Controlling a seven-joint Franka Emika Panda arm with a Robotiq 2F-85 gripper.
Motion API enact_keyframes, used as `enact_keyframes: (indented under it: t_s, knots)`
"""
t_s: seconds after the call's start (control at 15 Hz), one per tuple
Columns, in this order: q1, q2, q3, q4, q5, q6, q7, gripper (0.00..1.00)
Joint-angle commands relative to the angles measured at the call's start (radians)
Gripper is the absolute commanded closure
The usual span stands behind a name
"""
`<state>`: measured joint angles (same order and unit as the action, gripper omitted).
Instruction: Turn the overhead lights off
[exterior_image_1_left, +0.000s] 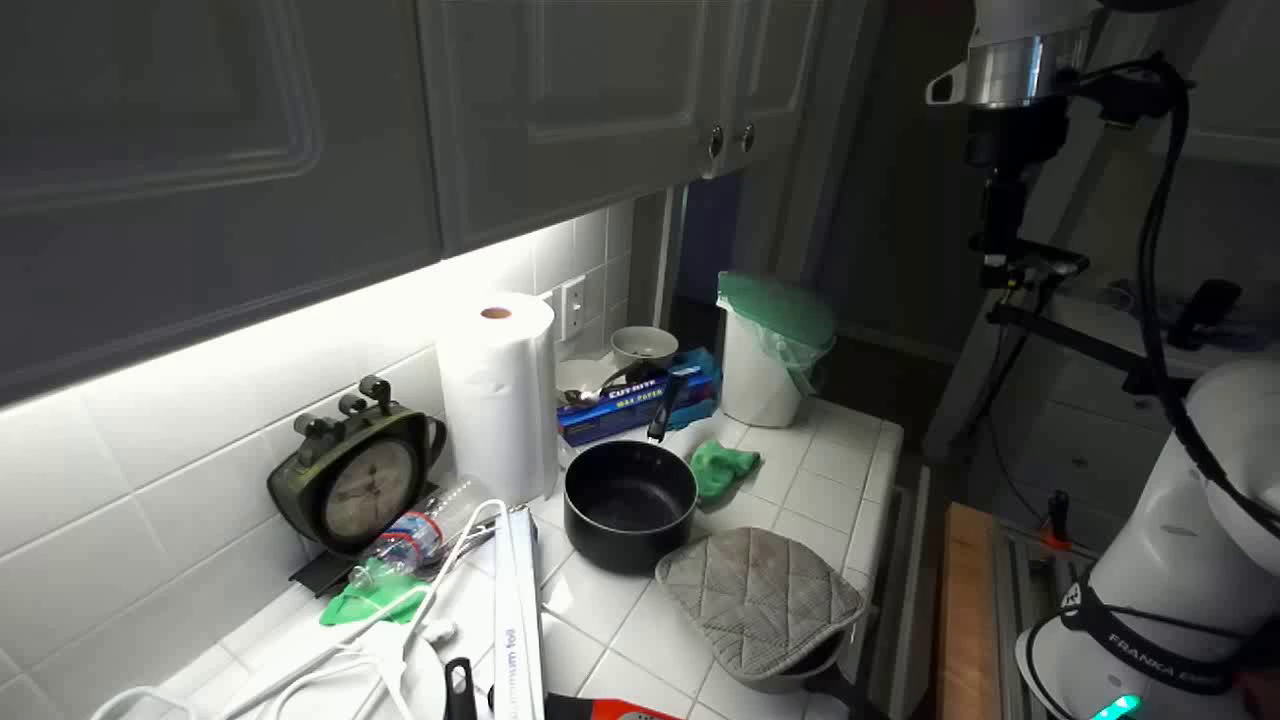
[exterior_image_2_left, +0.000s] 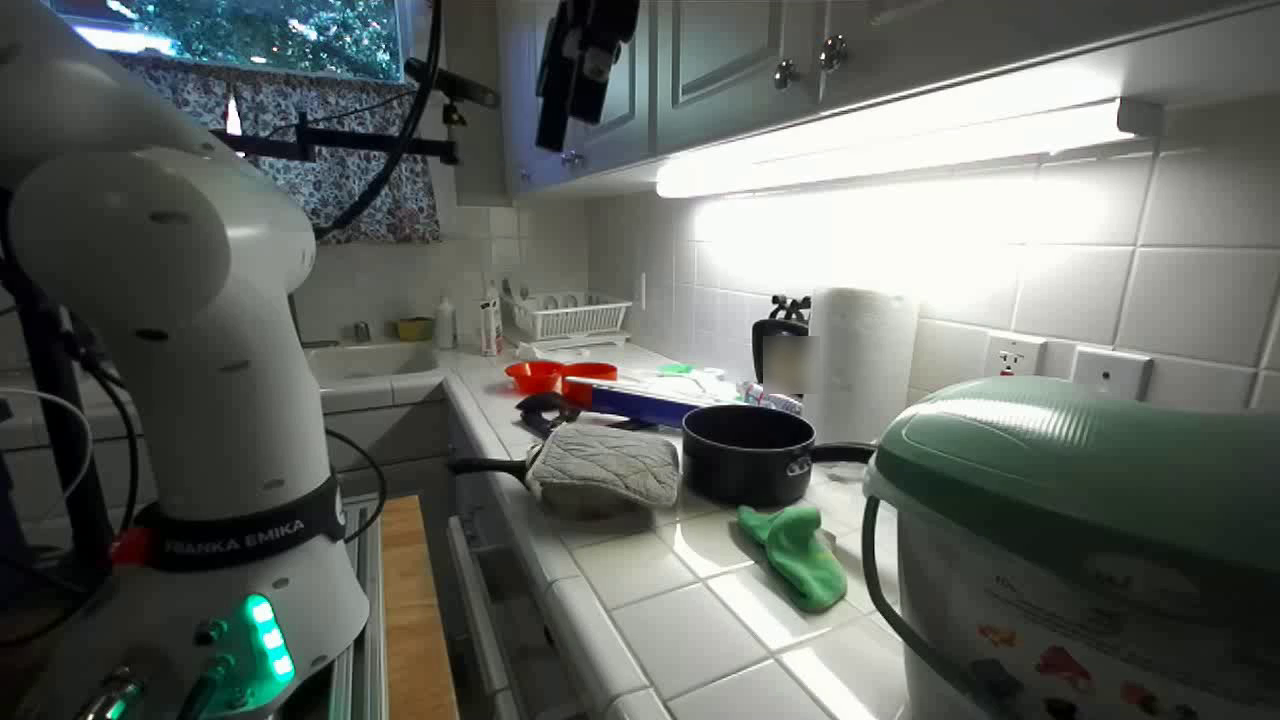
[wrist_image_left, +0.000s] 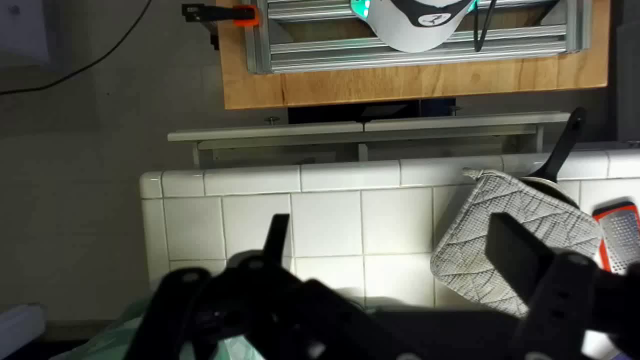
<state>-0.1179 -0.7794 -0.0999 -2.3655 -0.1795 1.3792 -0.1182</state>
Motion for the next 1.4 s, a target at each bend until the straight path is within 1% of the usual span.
enact_keyframes:
  t_s: [0.0,0.6,0.67,0.73,0.8,0.87,0.93,1.0,1.07,1.33]
  knots:
    - [0.019,0.000,-0.012,0.003,-0.006,-0.004,0.010,0.00]
    - [0.019,0.000,-0.012,0.003,-0.006,-0.004,0.010,0.00]
    - [0.013,-0.003,-0.009,-0.018,-0.016,0.042,0.031,0.00]
    - [0.007,-0.003,-0.009,-0.043,-0.020,0.099,0.057,0.09]
    - [0.000,0.001,-0.009,-0.062,-0.023,0.148,0.079,0.26]
    - [-0.016,-0.009,0.000,-0.109,-0.038,0.253,0.131,0.34]
    - [-0.024,-0.004,0.004,-0.129,-0.048,0.310,0.157,0.41]
    - [-0.030,-0.012,0.003,-0.172,-0.057,0.413,0.184,0.50]
    - [-0.038,-0.015,0.005,-0.204,-0.071,0.496,0.201,0.56]
    - [-0.098,0.005,0.029,-0.333,-0.147,0.834,0.292,0.84]
